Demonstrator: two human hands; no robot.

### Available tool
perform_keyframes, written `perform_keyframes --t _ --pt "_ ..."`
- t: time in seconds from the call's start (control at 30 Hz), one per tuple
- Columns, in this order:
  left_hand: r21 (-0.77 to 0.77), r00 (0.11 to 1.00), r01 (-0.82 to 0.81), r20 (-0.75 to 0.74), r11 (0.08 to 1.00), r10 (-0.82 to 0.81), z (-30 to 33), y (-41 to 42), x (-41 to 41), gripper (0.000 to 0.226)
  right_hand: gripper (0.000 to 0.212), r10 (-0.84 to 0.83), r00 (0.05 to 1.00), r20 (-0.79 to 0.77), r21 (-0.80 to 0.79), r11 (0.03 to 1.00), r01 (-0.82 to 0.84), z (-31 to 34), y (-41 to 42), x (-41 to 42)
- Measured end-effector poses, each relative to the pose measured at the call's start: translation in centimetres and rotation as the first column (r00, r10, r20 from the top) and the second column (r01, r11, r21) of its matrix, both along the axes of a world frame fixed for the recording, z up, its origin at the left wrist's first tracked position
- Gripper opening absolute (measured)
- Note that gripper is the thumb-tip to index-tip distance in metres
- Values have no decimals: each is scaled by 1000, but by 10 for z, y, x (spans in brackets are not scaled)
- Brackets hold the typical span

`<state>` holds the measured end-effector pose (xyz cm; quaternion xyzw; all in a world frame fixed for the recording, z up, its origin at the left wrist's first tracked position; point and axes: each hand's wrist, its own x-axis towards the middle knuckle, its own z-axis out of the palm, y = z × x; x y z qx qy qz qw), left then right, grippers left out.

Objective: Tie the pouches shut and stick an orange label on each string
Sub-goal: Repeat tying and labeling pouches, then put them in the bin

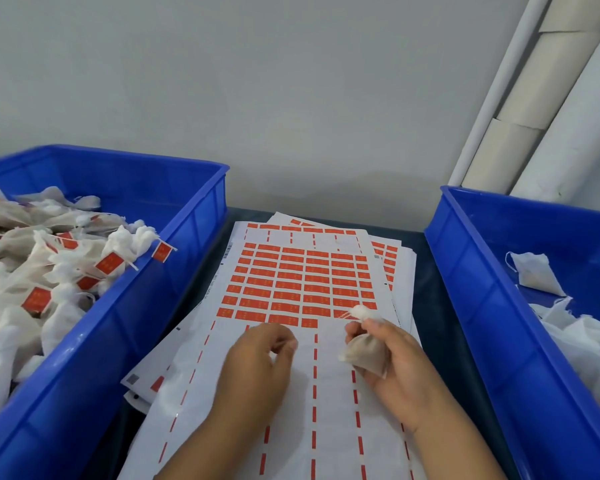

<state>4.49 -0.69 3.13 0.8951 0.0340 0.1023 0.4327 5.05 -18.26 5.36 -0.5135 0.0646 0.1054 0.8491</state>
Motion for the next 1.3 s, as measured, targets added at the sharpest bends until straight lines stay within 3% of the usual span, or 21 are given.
perform_keyframes --t 0.1,0.17,0.3,0.4,0.6,0.7,0.77,0.83,0.97,1.1,1.3 --pt "117 951 307 -68 945 -300 2 -9 -5 15 14 -95 995 -12 -124 988 92 -5 0 3" --pt "107 914 405 -60 908 -401 3 -11 -8 16 12 -103 995 16 -290 951 103 -8 3 1" --pt "35 901 431 44 902 -432 5 -11 -13 28 16 44 989 141 -663 746 61 -8 12 -4" --pt "-14 929 351 129 936 -346 9 -9 -14 28 19 175 977 122 -780 626 -15 -8 16 -6" --pt "-160 960 239 184 958 -209 14 -6 -9 23 19 386 922 8 -802 553 -225 -4 19 -9" --pt "-226 972 228 106 947 -209 10 -7 -9 18 20 431 902 -5 -785 557 -271 -3 18 -10" --pt "-284 977 209 27 936 -210 9 -8 -9 16 7 431 902 0 -789 555 -265 -3 18 -11" --pt "-313 979 182 -32 932 -202 9 -9 -9 14 12 431 902 -9 -794 546 -268 -3 20 -12" --pt "-378 978 126 -109 917 -179 11 -10 -7 13 18 398 917 31 -863 474 -177 -5 24 -13" --pt "-430 975 82 -153 899 -162 10 -10 -6 15 15 389 913 123 -884 461 -77 -9 26 -14" --pt "-514 964 28 -212 857 -159 10 -7 -4 14 26 314 895 316 -801 594 74 -12 26 -13"
